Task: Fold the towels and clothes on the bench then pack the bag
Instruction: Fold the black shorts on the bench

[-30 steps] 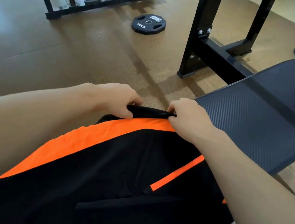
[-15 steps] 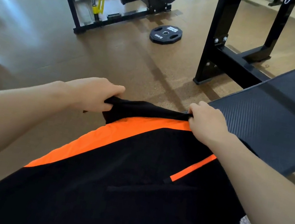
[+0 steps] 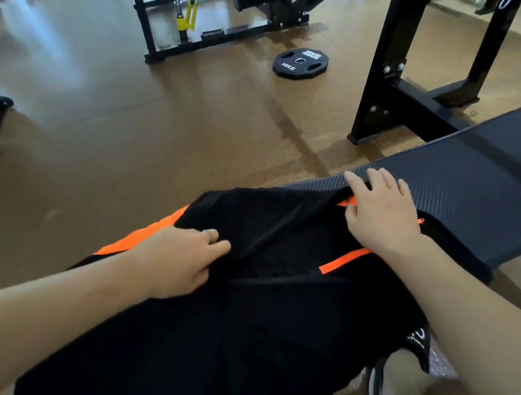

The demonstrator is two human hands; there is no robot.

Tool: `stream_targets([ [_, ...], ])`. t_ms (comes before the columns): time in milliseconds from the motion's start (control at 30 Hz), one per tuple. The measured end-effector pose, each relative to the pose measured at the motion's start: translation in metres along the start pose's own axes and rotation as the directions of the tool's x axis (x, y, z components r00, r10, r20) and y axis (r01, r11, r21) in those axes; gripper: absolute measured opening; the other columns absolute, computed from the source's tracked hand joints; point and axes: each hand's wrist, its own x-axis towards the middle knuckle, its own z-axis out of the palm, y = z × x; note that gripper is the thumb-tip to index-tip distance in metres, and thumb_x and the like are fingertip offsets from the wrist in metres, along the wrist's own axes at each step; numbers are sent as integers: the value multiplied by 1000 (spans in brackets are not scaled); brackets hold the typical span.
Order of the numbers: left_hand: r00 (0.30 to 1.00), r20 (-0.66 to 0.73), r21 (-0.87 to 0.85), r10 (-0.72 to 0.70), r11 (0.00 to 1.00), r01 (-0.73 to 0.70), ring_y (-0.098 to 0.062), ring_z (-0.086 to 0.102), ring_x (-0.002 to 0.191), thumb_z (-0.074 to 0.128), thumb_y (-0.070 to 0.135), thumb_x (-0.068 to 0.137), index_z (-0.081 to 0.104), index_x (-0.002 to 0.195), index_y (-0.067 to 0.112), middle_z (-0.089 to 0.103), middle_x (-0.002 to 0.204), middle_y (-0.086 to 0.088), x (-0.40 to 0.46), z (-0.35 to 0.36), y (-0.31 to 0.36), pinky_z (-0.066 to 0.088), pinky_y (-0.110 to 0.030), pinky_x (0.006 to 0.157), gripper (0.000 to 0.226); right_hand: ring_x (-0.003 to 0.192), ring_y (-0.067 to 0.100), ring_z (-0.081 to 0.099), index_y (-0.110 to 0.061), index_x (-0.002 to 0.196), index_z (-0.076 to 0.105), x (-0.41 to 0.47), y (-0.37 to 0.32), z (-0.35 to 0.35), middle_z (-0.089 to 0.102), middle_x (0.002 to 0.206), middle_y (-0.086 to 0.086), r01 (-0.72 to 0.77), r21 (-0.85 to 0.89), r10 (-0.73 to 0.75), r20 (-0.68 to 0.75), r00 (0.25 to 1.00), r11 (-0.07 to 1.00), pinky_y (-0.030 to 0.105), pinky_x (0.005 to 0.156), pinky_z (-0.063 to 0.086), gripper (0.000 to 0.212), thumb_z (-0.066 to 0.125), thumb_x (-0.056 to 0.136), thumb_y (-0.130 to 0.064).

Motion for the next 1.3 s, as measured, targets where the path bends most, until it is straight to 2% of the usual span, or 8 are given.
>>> stream_targets([
  [233,971,-234,-84,-43,996,24,-17,63,95,41,36,104,55,126,24,56,123,-1,-26,24,18,49,-28,66,28,152,34,19,-25,160,20,-43,11,-14,29,161,17,-142,61,139,44,989,988,52,123,17,72,54,98,-37],
  [433,906,-419,-166,-52,986,-20,-18,60,66,56,25,96,57,92,18,54,82,4,-41,28,42,50,-33,55,8,141,31,38,-22,155,34,-80,-22,-12,48,147,9,30,125,-28,-19,999,992,49,116,30,68,57,92,-38],
  [533,923,-358,-247,-139,968,50,-19,64,84,43,31,104,54,104,19,55,93,5,-42,27,46,50,-33,66,17,144,28,35,-24,154,38,-100,-51,-12,47,150,6,166,195,-160,-43,986,967,46,119,25,65,57,94,-38],
  [700,978,-199,-126,-58,991,33,-19,63,102,33,38,107,44,137,28,54,122,2,-49,23,52,52,-34,82,33,154,26,18,-33,158,29,-121,-86,2,29,164,3,394,197,-400,-10,917,898,47,125,14,64,52,99,-42],
  [867,955,-205,-330,-213,934,137,-15,62,105,44,45,103,42,143,28,56,126,6,-57,24,53,55,-33,84,43,149,25,29,-23,156,35,-110,-98,16,34,162,4,408,175,-412,-16,911,896,42,121,27,55,48,102,-22],
  [1033,962,-201,-259,-184,957,129,-17,38,142,42,47,104,32,157,26,36,159,2,-47,26,52,36,-34,116,58,152,25,23,-19,154,40,-70,-110,12,37,161,3,437,153,-440,-14,898,886,44,125,17,56,47,98,-17],
  [1133,982,-132,-304,-136,948,90,-14,23,152,41,44,105,26,159,26,25,166,4,-46,27,54,18,-31,125,59,149,27,28,-21,146,48,-53,-103,4,49,149,5,406,-6,-405,39,913,914,48,125,11,54,53,93,-19],
  [1300,987,-98,-405,-126,911,76,-13,30,149,43,42,105,19,160,36,18,168,9,-52,36,51,22,-27,120,60,114,30,57,-16,113,70,-45,-79,4,64,108,8,371,-146,-381,-44,924,917,51,124,17,28,61,86,-10],
])
